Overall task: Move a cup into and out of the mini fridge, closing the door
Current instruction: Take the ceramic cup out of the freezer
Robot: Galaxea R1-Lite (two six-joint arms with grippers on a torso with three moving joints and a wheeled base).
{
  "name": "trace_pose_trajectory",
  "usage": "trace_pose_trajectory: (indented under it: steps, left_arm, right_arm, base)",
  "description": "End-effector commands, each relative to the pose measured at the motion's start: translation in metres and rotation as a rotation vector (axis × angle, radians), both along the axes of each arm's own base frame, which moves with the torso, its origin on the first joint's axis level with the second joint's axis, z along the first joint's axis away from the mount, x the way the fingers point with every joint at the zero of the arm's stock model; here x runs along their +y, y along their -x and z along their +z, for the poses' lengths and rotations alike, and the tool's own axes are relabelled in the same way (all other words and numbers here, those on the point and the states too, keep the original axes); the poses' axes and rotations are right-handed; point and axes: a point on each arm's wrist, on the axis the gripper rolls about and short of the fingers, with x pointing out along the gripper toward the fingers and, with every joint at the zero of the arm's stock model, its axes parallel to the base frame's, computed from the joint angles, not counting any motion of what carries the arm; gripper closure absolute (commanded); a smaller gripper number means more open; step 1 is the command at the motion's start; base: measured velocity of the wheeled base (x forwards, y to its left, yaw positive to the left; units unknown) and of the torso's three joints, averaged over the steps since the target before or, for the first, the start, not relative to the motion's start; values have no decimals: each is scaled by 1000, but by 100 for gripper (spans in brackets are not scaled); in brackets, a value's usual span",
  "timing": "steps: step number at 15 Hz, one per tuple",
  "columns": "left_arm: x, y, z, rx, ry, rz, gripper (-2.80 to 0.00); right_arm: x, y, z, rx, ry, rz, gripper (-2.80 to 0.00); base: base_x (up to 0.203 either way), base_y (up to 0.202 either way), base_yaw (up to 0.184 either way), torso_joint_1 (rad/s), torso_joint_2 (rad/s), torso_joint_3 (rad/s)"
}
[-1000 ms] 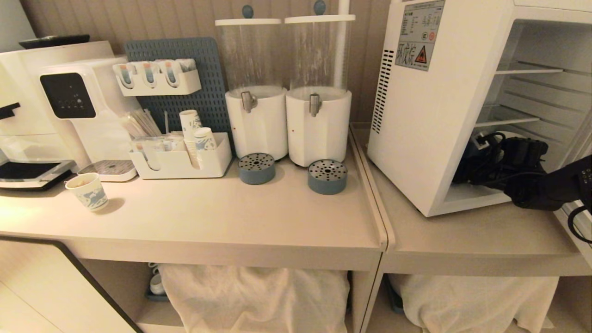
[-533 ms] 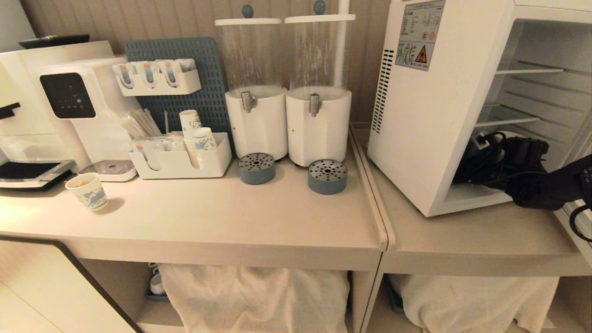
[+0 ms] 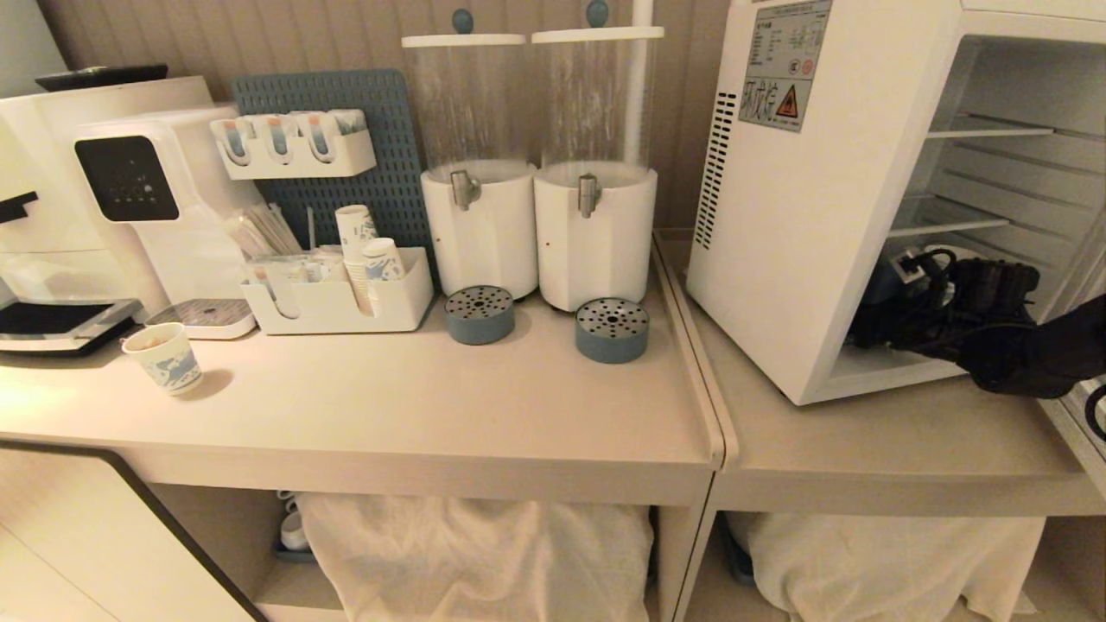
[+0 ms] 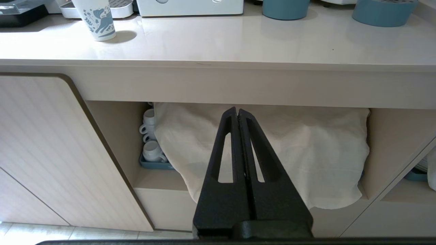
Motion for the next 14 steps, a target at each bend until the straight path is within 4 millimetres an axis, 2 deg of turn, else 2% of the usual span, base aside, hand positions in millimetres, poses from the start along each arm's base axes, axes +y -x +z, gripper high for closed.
trace_pose_trajectory:
  steps: [1, 6, 14]
  left_arm:
    - [0, 0, 0, 1, 0, 1, 0]
    - [0, 0, 0, 2, 0, 1, 0]
    - [0, 0, 0, 2, 0, 1, 0]
  right_arm:
    - [-5, 11, 13, -18, 8, -8, 0]
    - [-12, 44, 28, -21, 23, 10, 0]
    - [-20, 71, 24, -9, 66, -12, 0]
  base:
    - [0, 0, 0, 0, 0, 0]
    - [0, 0, 0, 0, 0, 0]
    - [0, 0, 0, 0, 0, 0]
